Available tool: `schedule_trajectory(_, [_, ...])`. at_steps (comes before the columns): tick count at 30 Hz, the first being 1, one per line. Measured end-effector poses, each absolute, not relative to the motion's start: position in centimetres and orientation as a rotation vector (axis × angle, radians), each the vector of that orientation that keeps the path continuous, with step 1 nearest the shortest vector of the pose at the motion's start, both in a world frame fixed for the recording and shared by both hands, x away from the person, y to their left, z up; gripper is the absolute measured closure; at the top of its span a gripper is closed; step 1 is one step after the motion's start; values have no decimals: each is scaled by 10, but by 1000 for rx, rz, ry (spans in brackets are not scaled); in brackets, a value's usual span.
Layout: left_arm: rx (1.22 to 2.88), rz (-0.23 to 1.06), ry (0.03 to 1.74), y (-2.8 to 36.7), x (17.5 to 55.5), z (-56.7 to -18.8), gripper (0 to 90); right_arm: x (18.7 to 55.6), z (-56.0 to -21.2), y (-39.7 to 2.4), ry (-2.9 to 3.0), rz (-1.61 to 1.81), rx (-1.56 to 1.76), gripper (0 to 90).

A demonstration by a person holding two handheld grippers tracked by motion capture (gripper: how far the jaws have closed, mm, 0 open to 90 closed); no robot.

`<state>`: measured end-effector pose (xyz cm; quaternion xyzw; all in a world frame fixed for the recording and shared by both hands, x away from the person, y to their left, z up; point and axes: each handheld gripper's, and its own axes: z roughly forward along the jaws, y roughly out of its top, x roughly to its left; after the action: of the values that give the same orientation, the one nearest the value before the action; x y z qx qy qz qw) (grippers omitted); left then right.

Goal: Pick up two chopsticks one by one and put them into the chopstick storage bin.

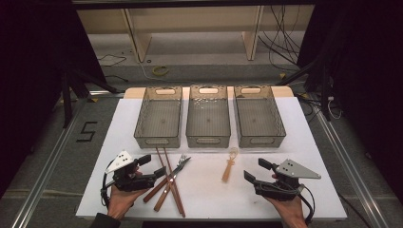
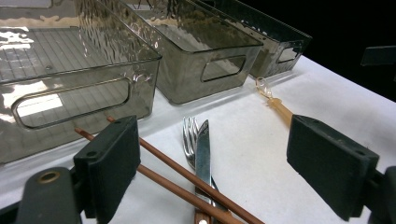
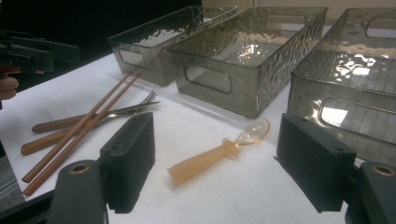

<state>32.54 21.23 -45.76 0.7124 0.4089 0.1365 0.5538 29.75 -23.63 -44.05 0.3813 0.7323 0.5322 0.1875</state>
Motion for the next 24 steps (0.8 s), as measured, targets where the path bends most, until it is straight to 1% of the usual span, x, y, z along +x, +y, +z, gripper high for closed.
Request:
schedule_trajectory(16, [1708, 301, 1024, 213, 329, -457, 180, 297, -440, -237, 2054, 1504, 1076, 292])
schedule_trajectory(19, [1718, 314, 1047, 212, 330, -457, 187, 297, -439, -237, 2054, 1506, 1073, 292])
schedule_trajectory(24, [1708, 288, 1124, 214, 334, -455, 205, 298, -440, -237, 2057, 1510, 1074, 292])
